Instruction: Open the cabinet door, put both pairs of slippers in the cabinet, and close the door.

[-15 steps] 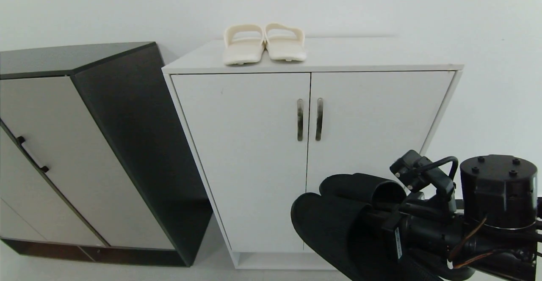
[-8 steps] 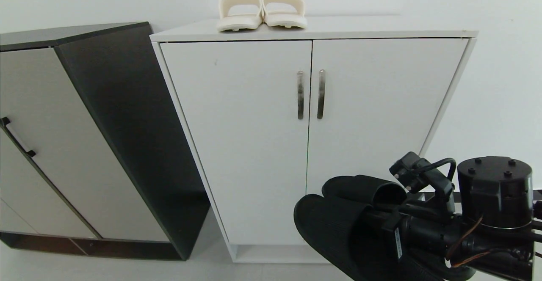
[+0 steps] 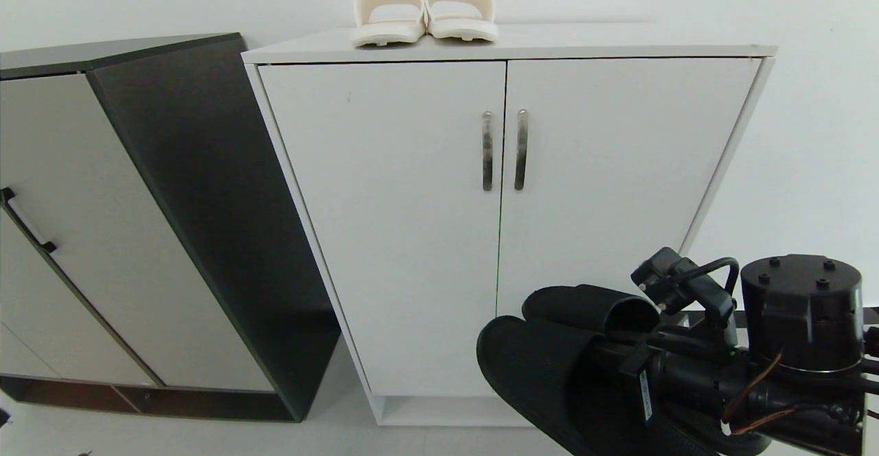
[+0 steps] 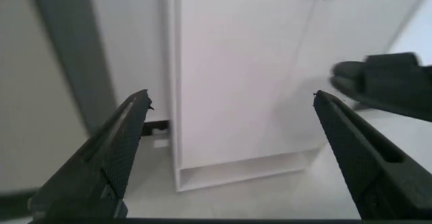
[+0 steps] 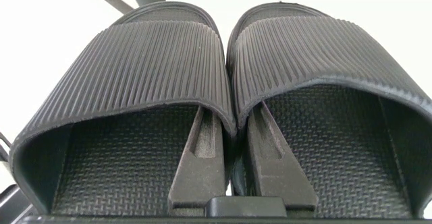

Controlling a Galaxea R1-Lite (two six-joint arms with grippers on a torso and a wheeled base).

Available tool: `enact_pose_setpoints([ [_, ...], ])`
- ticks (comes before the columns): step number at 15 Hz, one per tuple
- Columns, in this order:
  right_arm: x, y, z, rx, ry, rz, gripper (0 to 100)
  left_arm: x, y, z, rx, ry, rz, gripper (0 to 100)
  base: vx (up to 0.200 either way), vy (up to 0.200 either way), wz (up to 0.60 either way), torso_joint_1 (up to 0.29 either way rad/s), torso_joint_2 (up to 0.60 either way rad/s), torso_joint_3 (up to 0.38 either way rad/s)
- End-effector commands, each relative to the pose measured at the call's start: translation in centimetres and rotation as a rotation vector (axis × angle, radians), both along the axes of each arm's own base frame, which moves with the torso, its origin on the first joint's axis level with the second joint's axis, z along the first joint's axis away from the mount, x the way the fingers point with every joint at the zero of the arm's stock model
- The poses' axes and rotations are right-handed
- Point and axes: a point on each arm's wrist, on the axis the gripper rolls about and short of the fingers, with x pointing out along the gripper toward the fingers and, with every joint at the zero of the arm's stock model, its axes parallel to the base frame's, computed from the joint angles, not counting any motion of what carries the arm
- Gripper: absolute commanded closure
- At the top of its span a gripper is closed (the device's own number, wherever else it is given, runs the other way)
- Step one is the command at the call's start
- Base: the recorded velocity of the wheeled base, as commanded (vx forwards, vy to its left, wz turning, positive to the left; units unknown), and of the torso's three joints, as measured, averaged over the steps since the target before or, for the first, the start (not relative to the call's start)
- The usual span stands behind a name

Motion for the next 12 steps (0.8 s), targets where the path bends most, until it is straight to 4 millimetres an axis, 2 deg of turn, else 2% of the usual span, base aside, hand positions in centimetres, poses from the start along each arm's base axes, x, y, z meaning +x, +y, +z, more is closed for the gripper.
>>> enact_pose_setpoints([
  [1,0.0,0.0,0.0,-0.001,0.001,0.000,100,5.2,-0.4,1.1,-0.002,0.124,-0.131,0,0.000,0.000,0.00,0.000,0.00,0.000],
  [5,0.0,0.0,0.0,0.001,0.000,0.003,100,11.2,-1.5,1.3,0.111,0.134,-0.257,0,0.000,0.000,0.00,0.000,0.00,0.000],
  [7,0.1,0.1,-0.1,0.000,0.004,0.003,100,12.6,-2.6,2.0,0.114,0.110,-0.319,0,0.000,0.000,0.00,0.000,0.00,0.000],
  [10,0.2,0.2,-0.3,-0.005,0.011,0.001,100,14.9,-5.4,4.7,0.111,0.047,-0.442,0,0.000,0.000,0.00,0.000,0.00,0.000],
  [12,0.1,0.1,-0.2,-0.003,0.011,0.001,100,15.7,-7.0,5.4,0.109,0.039,-0.487,0,0.000,0.000,0.00,0.000,0.00,0.000],
])
